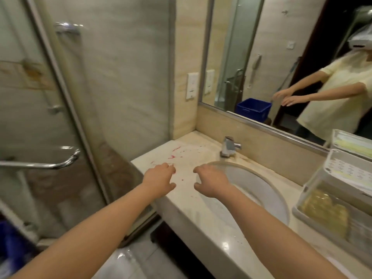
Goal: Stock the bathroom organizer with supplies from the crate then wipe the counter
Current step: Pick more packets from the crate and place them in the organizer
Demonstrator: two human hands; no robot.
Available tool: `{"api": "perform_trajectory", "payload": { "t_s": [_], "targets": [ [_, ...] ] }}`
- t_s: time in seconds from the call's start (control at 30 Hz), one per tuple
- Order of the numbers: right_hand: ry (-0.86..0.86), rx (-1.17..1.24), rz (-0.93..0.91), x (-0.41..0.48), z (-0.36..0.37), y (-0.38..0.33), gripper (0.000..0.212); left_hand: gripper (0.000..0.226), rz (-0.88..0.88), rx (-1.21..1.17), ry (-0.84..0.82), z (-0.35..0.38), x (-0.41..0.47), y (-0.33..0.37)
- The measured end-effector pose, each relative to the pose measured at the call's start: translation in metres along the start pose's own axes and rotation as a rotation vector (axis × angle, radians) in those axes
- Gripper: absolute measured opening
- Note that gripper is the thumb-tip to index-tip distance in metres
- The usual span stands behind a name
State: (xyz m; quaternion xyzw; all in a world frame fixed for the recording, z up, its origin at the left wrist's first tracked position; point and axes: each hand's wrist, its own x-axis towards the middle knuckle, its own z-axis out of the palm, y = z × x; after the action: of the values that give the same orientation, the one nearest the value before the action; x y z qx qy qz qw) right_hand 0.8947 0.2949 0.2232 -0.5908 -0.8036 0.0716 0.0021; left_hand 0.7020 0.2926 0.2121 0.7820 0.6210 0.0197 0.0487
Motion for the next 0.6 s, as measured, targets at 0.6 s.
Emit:
{"api": "perform_trajectory", "payload": {
  "t_s": [0.6],
  "targets": [
    [-0.024,-0.031,-0.552,0.020,0.043,-0.253,0.045,0.055,-0.544,-0.036,0.012,0.011,-0.195,-0.189]
  ]
}}
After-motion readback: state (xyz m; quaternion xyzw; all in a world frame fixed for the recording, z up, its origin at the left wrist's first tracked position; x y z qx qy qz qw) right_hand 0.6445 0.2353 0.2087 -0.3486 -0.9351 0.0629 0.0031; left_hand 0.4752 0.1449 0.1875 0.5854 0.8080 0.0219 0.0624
